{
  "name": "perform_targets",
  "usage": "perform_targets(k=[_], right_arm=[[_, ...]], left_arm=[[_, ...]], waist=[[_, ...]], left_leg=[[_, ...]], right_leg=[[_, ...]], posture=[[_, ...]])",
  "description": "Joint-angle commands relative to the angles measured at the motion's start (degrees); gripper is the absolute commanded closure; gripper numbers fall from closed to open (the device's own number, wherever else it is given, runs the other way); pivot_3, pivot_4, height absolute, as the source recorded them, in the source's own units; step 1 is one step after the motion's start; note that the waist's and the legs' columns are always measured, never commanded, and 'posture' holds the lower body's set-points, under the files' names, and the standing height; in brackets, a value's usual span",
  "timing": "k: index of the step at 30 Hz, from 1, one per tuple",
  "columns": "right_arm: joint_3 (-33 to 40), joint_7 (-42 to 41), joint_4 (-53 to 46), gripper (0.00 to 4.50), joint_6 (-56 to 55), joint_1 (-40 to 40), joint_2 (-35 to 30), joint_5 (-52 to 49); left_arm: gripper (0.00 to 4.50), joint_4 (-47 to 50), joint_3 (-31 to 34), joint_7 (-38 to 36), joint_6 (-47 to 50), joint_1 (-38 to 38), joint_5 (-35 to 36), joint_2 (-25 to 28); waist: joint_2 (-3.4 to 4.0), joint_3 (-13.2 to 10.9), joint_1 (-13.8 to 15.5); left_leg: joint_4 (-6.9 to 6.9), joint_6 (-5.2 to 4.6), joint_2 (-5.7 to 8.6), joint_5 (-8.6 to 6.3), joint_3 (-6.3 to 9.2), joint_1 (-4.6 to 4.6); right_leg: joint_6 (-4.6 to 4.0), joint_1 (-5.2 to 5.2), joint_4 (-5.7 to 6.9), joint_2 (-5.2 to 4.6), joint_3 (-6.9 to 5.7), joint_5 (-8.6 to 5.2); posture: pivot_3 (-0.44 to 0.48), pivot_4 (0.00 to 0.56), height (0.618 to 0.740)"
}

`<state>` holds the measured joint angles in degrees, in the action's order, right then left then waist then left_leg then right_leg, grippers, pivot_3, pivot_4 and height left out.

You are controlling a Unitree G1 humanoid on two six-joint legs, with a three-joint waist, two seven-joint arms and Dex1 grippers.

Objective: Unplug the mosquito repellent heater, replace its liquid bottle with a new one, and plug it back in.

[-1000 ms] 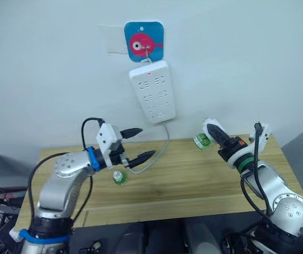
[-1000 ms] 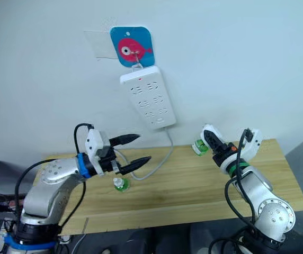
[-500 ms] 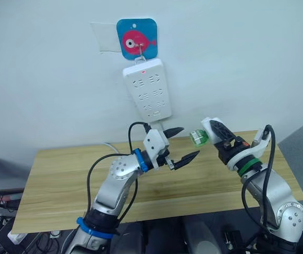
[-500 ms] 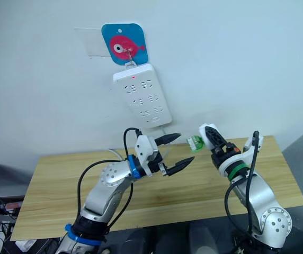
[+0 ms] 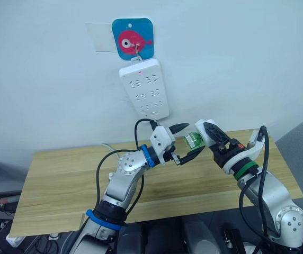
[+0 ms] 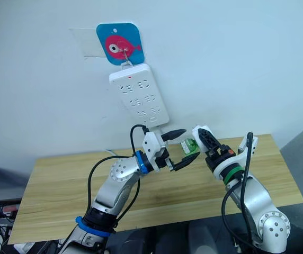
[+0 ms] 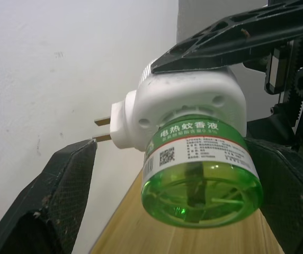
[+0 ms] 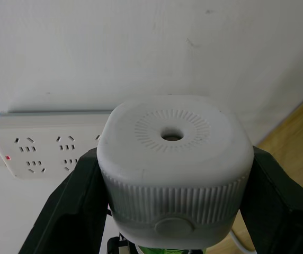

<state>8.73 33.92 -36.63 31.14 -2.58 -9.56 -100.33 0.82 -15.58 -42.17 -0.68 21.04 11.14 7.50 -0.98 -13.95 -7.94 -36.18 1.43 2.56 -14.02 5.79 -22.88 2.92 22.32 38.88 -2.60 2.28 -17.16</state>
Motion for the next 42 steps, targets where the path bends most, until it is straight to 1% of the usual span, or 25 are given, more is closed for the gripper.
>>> perform_targets(k=[1, 5, 8, 13, 14, 20, 23, 25, 26, 27, 28, 30, 33, 37, 40, 42], right_arm=[[-0.58, -1.11, -2.36, 1.58, -1.99, 0.2, -0.95, -1.66], [-1.35, -1.78, -2.02, 1.58, -2.38, 0.22, -2.59, -1.87], [-1.76, -2.04, -1.89, 1.58, -2.96, 0.28, -3.14, -2.03], [-2.86, -2.51, -2.0, 1.58, -3.54, 0.37, -3.86, -2.45], [-3.03, -2.57, -2.05, 1.58, -3.61, 0.42, -4.02, -2.52], [-3.42, -2.85, -1.99, 1.58, -3.91, 0.54, -4.81, -2.77], [-3.43, -3.65, -1.64, 1.58, -2.82, 0.91, -6.65, -4.36], [-3.19, -4.89, -0.39, 0.86, -0.93, 0.76, -9.46, -8.03], [-3.01, -6.16, 0.76, 0.59, 0.82, 0.43, -11.35, -10.32], [-2.69, -7.75, 2.14, 0.21, 2.7, 0.08, -12.75, -11.76], [-2.11, -10.22, 4.23, 0.02, 5.55, -0.51, -14.33, -12.45], [-0.86, -17.04, 9.96, 0.02, 13.36, -2.55, -19.38, -12.67], [1.07, -23.71, 19.44, 0.02, 22.41, -7.21, -23.7, -12.67], [1.82, -33.68, 32.56, 0.02, 35.94, -14.34, -29.16, -12.67], [0.16, -42.38, 40.08, 0.02, 45.52, -18.77, -33.46, -12.67], [-1.92, -46.56, 42.49, 0.02, 49.73, -20.89, -36.23, -12.67]], left_arm=[[0.04, 1.63, -0.13, -0.38, -1.05, 0.0, 0.56, -0.13], [0.04, 1.87, -0.38, -0.43, -1.0, -0.52, 0.59, -0.08], [0.61, 1.56, -0.3, -0.02, -0.99, -0.45, 0.49, -0.38], [2.12, 1.78, -0.68, -0.14, -0.58, -0.54, 0.78, -0.86], [2.23, 1.89, -0.77, -0.24, -0.47, -0.57, 0.82, -0.87], [2.23, 2.49, -0.29, 0.07, 0.87, -0.75, 1.31, -0.72], [2.23, 2.92, -0.48, -1.89, 0.25, -0.35, 1.25, 0.66], [2.23, 2.65, -0.34, -4.59, -1.05, -0.19, 1.72, 2.43], [2.23, 2.43, -0.22, -6.3, -1.71, -0.08, 2.19, 3.5], [2.23, 2.21, -0.06, -8.0, -2.35, 0.01, 2.71, 4.51], [2.23, 1.89, 0.03, -10.01, -2.93, 0.11, 3.32, 5.75], [2.23, 1.06, 0.01, -14.21, -4.66, 0.27, 4.24, 8.37], [2.23, 0.32, 0.45, -17.76, -5.91, 0.55, 5.48, 10.51], [2.23, 0.36, 1.01, -22.15, -8.4, 0.15, 6.89, 12.77], [2.23, 0.82, 0.91, -24.49, -9.88, -0.52, 7.37, 13.94], [2.23, 0.88, 0.69, -25.76, -11.41, -0.75, 7.28, 14.41]], waist=[[0.0, 0.0, 0.0], [-0.01, -0.01, 0.01], [-0.01, -0.01, 0.02], [-0.03, -0.02, 0.02], [-0.03, -0.02, 0.02], [-0.03, -0.02, 0.02], [-0.03, -0.02, 0.02], [-0.03, -0.02, 0.01], [-0.03, -0.02, -0.07], [-0.03, -0.02, -0.1], [-0.03, -0.02, -0.08], [-0.03, -0.02, -0.07], [-0.03, -0.02, 0.02], [-0.03, -0.03, 0.09], [-0.03, -0.03, 0.17], [-0.03, -0.03, 0.21]], left_leg=[[0.0, 0.0, 0.0, 0.0, 0.0, 0.0], [0.0, 0.0, 0.0, 0.0, -0.01, 0.0], [0.0, 0.0, 0.0, 0.0, 0.0, 0.0], [0.0, 0.0, 0.0, 0.0, -0.01, 0.0], [0.0, 0.0, 0.0, 0.0, 0.0, 0.0], [0.0, 0.0, -0.01, 0.0, 0.0, 0.0], [0.0, 0.0, -0.01, 0.0, 0.0, 0.0], [0.0, 0.0, -0.01, 0.0, 0.0, 0.0], [0.0, 0.0, -0.01, 0.0, 0.0, 0.0], [0.0, 0.0, -0.02, 0.0, -0.04, 0.02], [0.0, 0.0, -0.05, 0.0, -0.04, 0.02], [-0.04, 0.0, -0.09, 0.0, -0.05, 0.02], [-0.14, -0.01, -0.09, 0.0, -0.12, 0.02], [-0.21, -0.01, -0.11, 0.0, -0.11, -0.03], [-0.23, -0.06, -0.13, -0.03, -0.11, -0.03], [-0.24, -0.1, -0.14, -0.05, -0.1, -0.04]], right_leg=[[0.0, 0.0, 0.0, 0.01, 0.0, 0.0], [0.0, 0.0, 0.0, 0.01, 0.01, 0.0], [0.0, 0.0, 0.0, 0.01, 0.0, 0.0], [0.0, 0.0, 0.0, 0.01, 0.01, 0.0], [0.0, 0.0, 0.0, 0.01, 0.01, 0.0], [0.0, 0.0, 0.0, 0.01, 0.01, 0.0], [0.0, 0.0, 0.0, 0.01, 0.01, 0.0], [0.0, 0.0, 0.0, 0.02, 0.0, 0.0], [0.0, 0.0, 0.0, 0.02, 0.01, 0.0], [0.0, 0.0, 0.01, 0.03, 0.03, 0.0], [-0.01, 0.0, 0.01, 0.06, 0.03, 0.0], [-0.02, -0.01, 0.01, 0.11, 0.03, 0.01], [-0.04, -0.03, 0.01, 0.13, 0.04, 0.04], [-0.06, -0.03, 0.01, 0.16, 0.05, 0.05], [-0.08, -0.03, 0.01, 0.17, 0.06, 0.05], [-0.08, -0.02, 0.01, 0.17, 0.05, 0.06]], posture=[[-0.237, 0.257, 0.74], [-0.234, 0.258, 0.74], [-0.23, 0.257, 0.74], [-0.228, 0.254, 0.74], [-0.228, 0.254, 0.74], [-0.231, 0.252, 0.74], [-0.234, 0.25, 0.74], [-0.243, 0.246, 0.74], [-0.244, 0.245, 0.74], [-0.244, 0.245, 0.74], [-0.246, 0.243, 0.74], [-0.247, 0.241, 0.74], [-0.247, 0.241, 0.74], [-0.225, 0.237, 0.74], [-0.207, 0.234, 0.74], [-0.207, 0.234, 0.74]])
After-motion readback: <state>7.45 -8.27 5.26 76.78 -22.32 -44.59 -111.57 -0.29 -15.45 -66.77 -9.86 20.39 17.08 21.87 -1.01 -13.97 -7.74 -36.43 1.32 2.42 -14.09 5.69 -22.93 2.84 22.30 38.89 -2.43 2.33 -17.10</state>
